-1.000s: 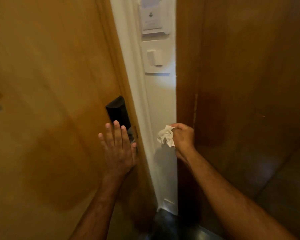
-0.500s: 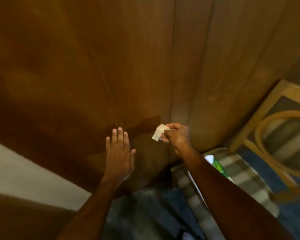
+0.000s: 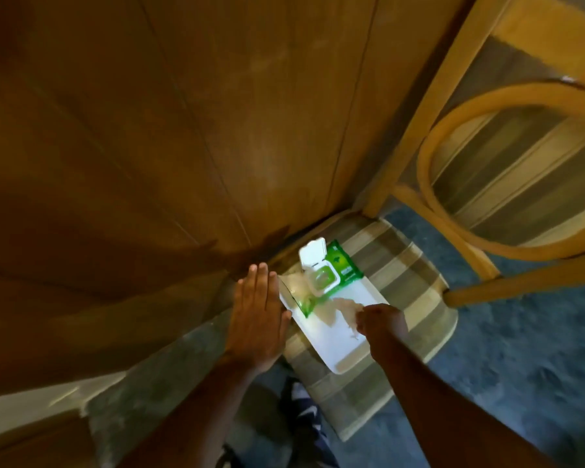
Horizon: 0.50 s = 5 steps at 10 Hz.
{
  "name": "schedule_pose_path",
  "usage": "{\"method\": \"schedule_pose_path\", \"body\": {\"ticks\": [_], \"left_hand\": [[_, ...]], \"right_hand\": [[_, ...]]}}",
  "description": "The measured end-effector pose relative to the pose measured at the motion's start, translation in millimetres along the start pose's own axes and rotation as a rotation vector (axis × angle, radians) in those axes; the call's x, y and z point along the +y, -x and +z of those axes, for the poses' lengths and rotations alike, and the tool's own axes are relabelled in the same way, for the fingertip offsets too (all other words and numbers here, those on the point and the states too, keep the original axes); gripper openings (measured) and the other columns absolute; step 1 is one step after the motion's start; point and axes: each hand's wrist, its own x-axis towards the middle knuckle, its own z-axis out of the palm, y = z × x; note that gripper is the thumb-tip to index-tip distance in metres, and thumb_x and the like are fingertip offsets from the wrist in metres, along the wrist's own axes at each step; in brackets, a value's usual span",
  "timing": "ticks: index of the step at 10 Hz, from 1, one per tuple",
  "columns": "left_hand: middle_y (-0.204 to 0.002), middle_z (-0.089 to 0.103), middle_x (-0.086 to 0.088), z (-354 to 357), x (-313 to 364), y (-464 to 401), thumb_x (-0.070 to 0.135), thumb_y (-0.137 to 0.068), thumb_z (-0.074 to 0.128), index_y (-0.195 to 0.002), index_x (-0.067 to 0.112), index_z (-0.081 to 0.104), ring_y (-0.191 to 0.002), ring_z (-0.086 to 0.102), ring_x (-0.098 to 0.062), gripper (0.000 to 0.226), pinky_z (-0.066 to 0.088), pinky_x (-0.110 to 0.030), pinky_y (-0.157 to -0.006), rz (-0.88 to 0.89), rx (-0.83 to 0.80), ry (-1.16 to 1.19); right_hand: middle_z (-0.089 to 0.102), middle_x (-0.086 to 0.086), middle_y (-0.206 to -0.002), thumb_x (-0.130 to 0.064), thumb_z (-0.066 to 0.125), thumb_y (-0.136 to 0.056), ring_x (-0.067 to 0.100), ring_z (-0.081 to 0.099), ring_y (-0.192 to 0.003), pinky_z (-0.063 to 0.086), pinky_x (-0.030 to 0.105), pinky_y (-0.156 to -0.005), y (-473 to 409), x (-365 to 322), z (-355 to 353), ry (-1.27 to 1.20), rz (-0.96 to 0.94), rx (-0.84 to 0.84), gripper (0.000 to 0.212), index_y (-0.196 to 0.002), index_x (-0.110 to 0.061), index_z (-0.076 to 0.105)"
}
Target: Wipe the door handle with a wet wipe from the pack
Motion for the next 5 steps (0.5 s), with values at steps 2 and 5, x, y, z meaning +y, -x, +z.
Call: {"method": "schedule_pose_path", "body": {"ticks": [2, 5], "left_hand": [[-0.162, 0.03, -0.027, 46, 14, -7, 0.034, -0.096, 0.06, -0.153, -0.006, 0.036, -0.152, 0.021, -0.043, 0.074, 0.027, -0.061, -0.12, 0.017, -0.08, 0.051], [-0.163, 0.029, -0.024, 67, -1, 8, 0.038, -0.099, 0.042, -0.155, -0.001, 0.034, -0.153, 0.021, -0.04, 0.068, 0.018, -0.053, -0.121, -0.059, -0.05, 0.022]], "right_hand": [[0.073, 0.009, -0.114, -0.008, 0.052, -0.092, 0.028, 0.067, -0.112, 0.052, 0.032, -0.091, -17, 41, 42, 0.237, -0.081, -0.118, 0.027, -0.111, -0.006, 0.071], [0.076, 0.014, -0.098, -0.028, 0.067, -0.085, 0.03, 0.072, -0.092, 0.055, 0.035, -0.081, -22, 40, 44, 0.323, -0.094, 0.017, 0.025, -0.1, -0.007, 0.069]]}}
